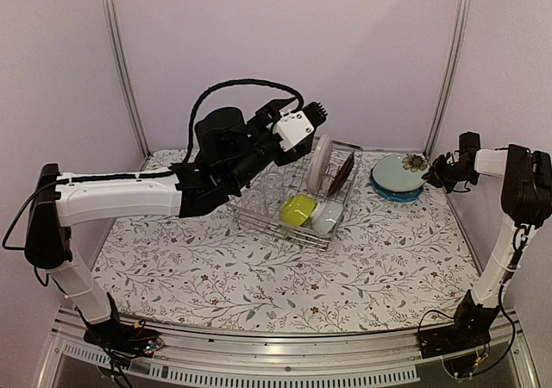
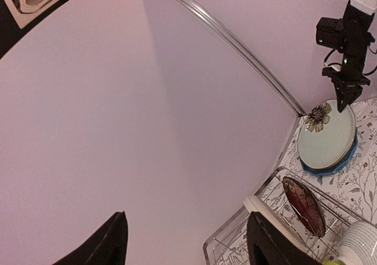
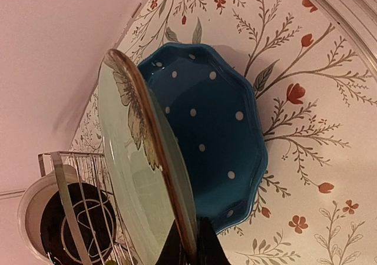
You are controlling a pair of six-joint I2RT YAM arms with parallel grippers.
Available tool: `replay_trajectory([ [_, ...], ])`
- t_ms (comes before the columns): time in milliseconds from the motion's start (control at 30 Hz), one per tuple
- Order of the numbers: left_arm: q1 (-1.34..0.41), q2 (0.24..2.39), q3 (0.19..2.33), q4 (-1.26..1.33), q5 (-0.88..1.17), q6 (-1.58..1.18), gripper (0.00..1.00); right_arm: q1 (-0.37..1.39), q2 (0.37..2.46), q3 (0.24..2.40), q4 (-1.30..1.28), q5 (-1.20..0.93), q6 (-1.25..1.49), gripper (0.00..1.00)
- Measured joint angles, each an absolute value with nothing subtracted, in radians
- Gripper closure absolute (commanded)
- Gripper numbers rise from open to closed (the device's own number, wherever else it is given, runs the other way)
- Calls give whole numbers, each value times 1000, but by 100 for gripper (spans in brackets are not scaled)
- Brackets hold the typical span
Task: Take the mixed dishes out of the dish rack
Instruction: Place the plate with another plate.
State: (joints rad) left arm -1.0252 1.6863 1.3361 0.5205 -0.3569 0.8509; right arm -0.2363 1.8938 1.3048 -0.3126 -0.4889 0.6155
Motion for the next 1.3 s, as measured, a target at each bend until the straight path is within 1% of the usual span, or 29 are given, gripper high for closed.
replay_trajectory([
  [600, -998, 1659, 1309, 510, -374, 840, 30, -236, 2029, 1341, -216, -540, 698, 99],
  [800, -998, 1659, 1309, 511, -374, 839, 29, -237, 2038, 1353, -208, -546, 702, 85],
  [1000, -998, 1659, 1309, 511, -374, 836, 30, -237, 2038, 1368, -208, -548, 700, 77],
  [1167, -996, 1659, 1309, 511, -372, 833, 30, -237, 2038, 1372, -234, -532, 683, 66],
  [1300, -996, 1659, 1309, 511, -370, 831, 30, -235, 2038, 1393, -287, -501, 653, 62],
])
